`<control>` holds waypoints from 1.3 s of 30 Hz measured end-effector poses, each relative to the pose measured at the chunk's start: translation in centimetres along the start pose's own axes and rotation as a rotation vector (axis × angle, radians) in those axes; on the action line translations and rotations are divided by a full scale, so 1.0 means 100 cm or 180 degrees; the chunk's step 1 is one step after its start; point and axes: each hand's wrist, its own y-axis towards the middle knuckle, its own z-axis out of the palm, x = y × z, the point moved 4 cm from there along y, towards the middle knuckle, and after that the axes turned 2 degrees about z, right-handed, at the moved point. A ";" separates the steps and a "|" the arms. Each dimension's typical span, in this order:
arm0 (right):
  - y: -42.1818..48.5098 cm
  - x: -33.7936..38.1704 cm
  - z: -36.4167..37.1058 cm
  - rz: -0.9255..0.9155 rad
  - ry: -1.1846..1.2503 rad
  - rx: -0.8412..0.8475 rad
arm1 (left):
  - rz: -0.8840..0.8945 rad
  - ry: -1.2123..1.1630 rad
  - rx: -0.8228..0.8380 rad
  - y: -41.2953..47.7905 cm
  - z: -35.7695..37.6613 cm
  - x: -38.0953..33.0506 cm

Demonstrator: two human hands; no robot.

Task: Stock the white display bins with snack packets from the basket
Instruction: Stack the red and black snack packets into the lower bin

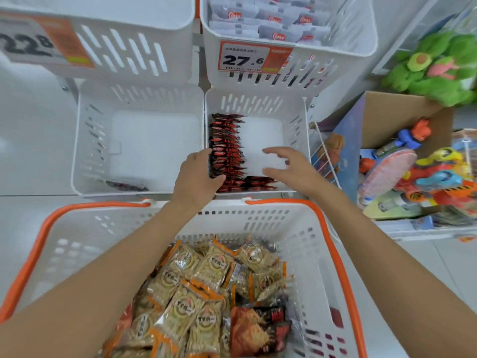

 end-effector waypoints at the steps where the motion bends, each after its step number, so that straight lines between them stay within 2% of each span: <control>1: -0.015 0.011 -0.003 -0.0105 0.0215 -0.0207 | 0.0131 -0.0072 -0.0092 -0.010 -0.005 -0.009; 3: -0.053 0.032 0.000 -0.0213 0.0532 -0.0336 | 0.0386 -0.0253 -0.0105 -0.038 -0.012 -0.026; 6: -0.113 0.044 0.028 -0.0239 0.0267 -0.0117 | 0.0531 -0.0309 0.0168 -0.086 -0.017 -0.030; 9: -0.166 0.024 0.073 0.0089 -0.0218 0.0887 | 0.0378 -0.0330 0.0477 -0.131 -0.016 -0.011; 11: -0.192 0.003 0.102 0.0272 -0.0819 0.1576 | 0.0172 -0.0402 0.0649 -0.156 -0.016 0.007; 14: -0.212 -0.041 0.133 0.0623 -0.1951 0.2002 | -0.0129 -0.0431 0.0795 -0.185 -0.018 0.029; 17: -0.224 -0.074 0.148 0.0729 -0.2547 0.1911 | -0.0320 -0.0378 0.0865 -0.203 -0.017 0.042; 19: -0.224 -0.068 0.147 0.0535 -0.2463 0.1703 | -0.0332 -0.0360 0.0916 -0.212 -0.017 0.039; 24: -0.209 0.041 0.118 -0.0098 -0.0334 0.1264 | 0.0214 -0.0164 0.1670 -0.225 -0.004 0.007; 27: -0.197 0.050 0.108 -0.0142 0.0116 0.1127 | -0.0022 0.0112 0.1537 -0.220 -0.008 0.025; 29: -0.200 0.020 0.111 0.0232 -0.0302 0.1348 | -0.0377 -0.0004 0.1290 -0.219 -0.018 0.045; 32: -0.218 -0.030 0.134 0.0626 -0.0915 0.1898 | -0.0926 -0.0821 0.1088 -0.224 -0.027 0.060; 34: -0.223 -0.045 0.156 0.0518 -0.1285 0.2056 | -0.1103 -0.1100 0.1082 -0.226 -0.026 0.060; 39: -0.220 -0.041 0.188 -0.0295 -0.2599 0.1772 | -0.1284 -0.1340 0.1008 -0.230 -0.022 0.064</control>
